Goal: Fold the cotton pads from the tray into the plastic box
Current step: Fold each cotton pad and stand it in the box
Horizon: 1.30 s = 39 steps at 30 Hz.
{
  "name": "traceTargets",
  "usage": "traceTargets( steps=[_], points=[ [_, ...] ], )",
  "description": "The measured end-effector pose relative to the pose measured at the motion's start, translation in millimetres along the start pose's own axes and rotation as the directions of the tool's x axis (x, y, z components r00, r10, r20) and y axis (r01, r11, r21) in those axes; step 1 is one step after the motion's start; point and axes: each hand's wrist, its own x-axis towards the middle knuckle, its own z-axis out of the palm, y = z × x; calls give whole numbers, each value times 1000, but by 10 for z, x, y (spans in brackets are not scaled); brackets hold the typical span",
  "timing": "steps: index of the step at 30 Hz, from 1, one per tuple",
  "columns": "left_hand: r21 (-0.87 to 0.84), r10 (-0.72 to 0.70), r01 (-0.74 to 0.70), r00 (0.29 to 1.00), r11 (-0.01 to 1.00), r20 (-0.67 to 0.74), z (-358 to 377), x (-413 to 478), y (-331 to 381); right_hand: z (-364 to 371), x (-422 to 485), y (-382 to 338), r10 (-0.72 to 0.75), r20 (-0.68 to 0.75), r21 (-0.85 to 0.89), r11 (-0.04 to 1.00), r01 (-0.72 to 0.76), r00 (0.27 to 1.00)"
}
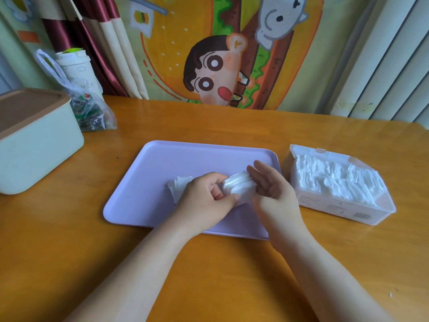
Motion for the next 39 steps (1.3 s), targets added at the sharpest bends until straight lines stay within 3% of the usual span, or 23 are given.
traceTargets(
  steps=[4, 9, 14, 19, 26, 30, 34, 39],
  points=[
    [26, 41, -41, 999, 999, -20, 15, 10, -41, 39, -36, -15, -44, 3, -11, 999, 44, 999],
    [94, 88, -86, 996, 992, -23, 15, 2, -46, 1, -41, -19, -71, -33, -165, 984, 65, 997],
    [117, 105, -101, 994, 988, -27, 27, 0, -62, 7, -51, -71, 30, 31, -280, 960, -20, 999],
    [104, 90, -87, 996, 991, -24, 35, -5, -71, 29, -104, -33, 10, 139, -442, 895, 53, 990],
    [125, 73, -68, 997, 990, -37, 60, -38, -45, 56, -107, -41, 27, 243, -529, 842, 109, 970],
    [194, 139, -114, 982, 974, -125, 27, -80, 75, 62, -121, -96, -10, 199, -498, 860, 110, 980],
    [-29, 139, -141, 989, 990, -40, -32, -192, 331, -80, -146, -245, -79, 180, -368, 919, 141, 981],
    [-177, 169, -158, 984, 971, 49, 38, -257, 631, -580, -123, -561, 13, 220, -195, 980, 31, 975]
  ],
)
